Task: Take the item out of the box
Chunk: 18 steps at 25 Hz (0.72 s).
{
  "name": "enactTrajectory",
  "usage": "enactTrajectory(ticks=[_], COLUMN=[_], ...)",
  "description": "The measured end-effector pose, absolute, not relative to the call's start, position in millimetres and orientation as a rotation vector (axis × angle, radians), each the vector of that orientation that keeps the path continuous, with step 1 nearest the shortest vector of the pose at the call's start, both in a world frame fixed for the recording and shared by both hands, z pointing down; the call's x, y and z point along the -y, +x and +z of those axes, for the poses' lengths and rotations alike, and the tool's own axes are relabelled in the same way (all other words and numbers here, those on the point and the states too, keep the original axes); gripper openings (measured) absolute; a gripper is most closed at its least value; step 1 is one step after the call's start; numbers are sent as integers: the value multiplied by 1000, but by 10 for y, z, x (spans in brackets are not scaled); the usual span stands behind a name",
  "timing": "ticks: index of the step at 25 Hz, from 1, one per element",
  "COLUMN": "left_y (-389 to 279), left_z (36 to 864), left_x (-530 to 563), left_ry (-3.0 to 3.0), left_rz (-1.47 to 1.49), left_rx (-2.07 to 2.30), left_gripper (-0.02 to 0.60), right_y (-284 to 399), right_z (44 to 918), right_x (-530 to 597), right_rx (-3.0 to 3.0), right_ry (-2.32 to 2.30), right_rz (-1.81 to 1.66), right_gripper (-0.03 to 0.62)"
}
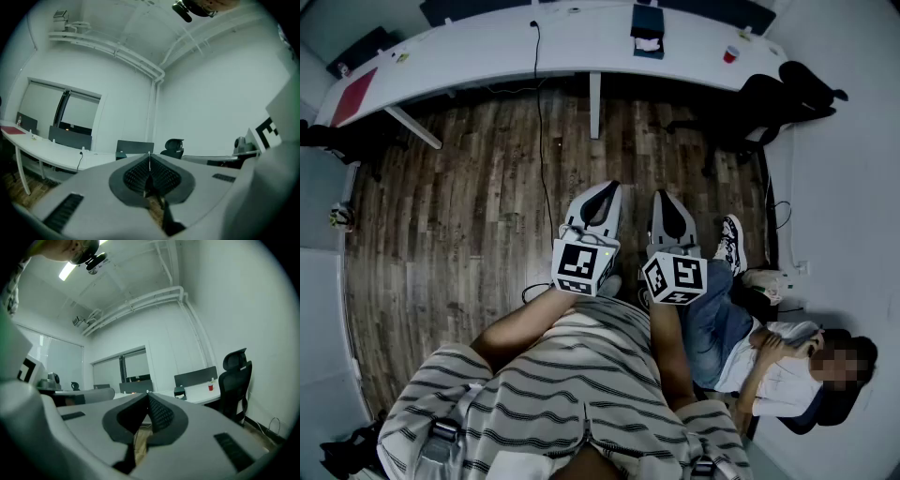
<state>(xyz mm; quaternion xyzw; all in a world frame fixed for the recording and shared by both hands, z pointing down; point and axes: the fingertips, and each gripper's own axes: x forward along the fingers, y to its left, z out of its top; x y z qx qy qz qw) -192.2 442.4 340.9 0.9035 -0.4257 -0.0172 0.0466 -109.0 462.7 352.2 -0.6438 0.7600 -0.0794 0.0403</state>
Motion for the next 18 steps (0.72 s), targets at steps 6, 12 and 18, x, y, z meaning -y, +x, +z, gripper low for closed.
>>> enactTrajectory(ticks=[6,12,18], left_y=[-1847,-1729,-1594], left_z=[3426,3495,3579], left_x=[-4431,-4286,-4180], left_ry=[2759,2767,2757], left_rz=[-34,-10,-24], left_rx=[1306,1308,1309], left_gripper=[25,25,25], right_y=[-1016,-854,-647], right_z=[3542,3556,3631], right_x=[-4603,-4462,-4310], right_rx=[-2333,-2339,-2345], right_ry=[-1968,-1947,-1950], right_rz=[-258,-236,-247], right_gripper=[18,18,18])
